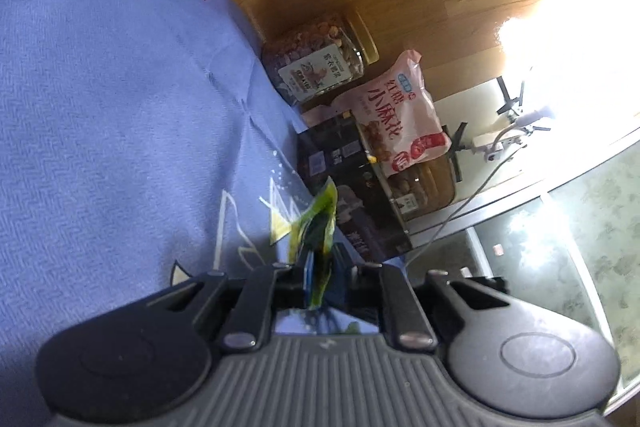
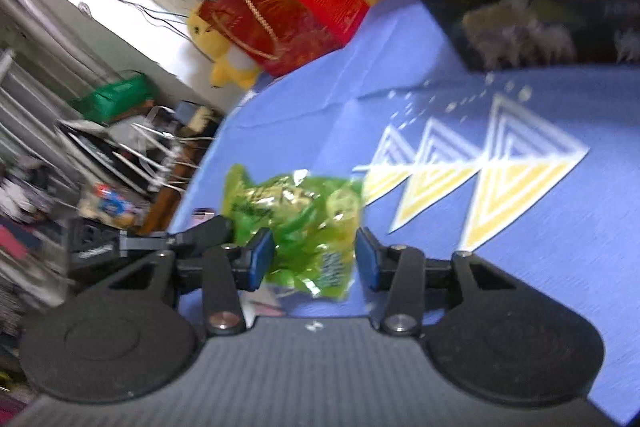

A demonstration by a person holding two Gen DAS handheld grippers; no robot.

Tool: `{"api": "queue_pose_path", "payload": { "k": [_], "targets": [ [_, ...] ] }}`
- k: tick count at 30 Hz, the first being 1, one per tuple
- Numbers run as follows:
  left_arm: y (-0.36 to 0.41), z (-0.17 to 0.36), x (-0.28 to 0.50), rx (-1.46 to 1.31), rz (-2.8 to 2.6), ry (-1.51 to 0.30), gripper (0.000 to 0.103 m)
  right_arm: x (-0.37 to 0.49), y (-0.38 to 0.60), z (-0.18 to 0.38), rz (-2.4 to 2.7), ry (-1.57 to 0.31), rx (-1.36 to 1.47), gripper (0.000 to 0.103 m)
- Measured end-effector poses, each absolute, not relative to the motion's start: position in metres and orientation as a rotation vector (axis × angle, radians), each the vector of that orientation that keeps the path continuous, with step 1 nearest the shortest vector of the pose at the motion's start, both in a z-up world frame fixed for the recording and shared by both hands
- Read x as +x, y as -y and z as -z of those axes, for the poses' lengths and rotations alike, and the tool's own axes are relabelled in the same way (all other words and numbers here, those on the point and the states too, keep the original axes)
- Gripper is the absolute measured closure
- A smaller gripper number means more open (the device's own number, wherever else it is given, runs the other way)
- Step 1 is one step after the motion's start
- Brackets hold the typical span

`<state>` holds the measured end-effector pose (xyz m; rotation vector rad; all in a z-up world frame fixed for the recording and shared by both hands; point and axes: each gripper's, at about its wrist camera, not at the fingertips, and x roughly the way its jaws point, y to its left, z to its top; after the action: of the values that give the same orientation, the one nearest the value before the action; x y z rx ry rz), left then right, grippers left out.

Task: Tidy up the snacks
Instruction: 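Pinch the green snack pack with both grippers and lift it, then carry the green pack into the tin and open both grippers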

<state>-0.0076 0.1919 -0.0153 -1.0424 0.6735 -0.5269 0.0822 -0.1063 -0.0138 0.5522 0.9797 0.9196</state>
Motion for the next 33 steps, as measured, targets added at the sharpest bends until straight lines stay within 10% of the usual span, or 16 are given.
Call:
{"api": "queue_pose_path", "payload": {
  "k": [6, 11, 14, 16, 18, 33],
  "targets": [
    [-0.195, 0.011, -0.009, -1.108, 0.580, -0.652, 0.092, 0.081, 0.122, 0.010, -0.981, -0.958, 0.669, 0.052],
    [-0.195, -0.004, -0.013, -1.137, 0.638, -0.607, 0.093, 0.081, 0.145, 0.015, -0.978, -0.923, 0.808, 0.027],
    [-0.188, -0.015, -0.011, -1.091, 0.643, -0.603, 0.093, 0.080, 0.149, 0.017, -1.034, -0.901, 0.903, 0.042],
    [-0.180, -0.019, -0.007, -1.051, 0.626, -0.618, 0.092, 0.079, 0.152, 0.011, -1.063, -0.878, 0.909, 0.086],
    [-0.170, -0.026, -0.001, -0.973, 0.571, -0.636, 0.093, 0.074, 0.157, 0.001, -1.028, -0.844, 0.856, 0.097],
    [-0.011, -0.084, 0.144, -0.355, 0.533, -0.653, 0.090, 0.101, 0.219, -0.070, -0.507, -0.451, 0.370, 0.098]
  ]
}}
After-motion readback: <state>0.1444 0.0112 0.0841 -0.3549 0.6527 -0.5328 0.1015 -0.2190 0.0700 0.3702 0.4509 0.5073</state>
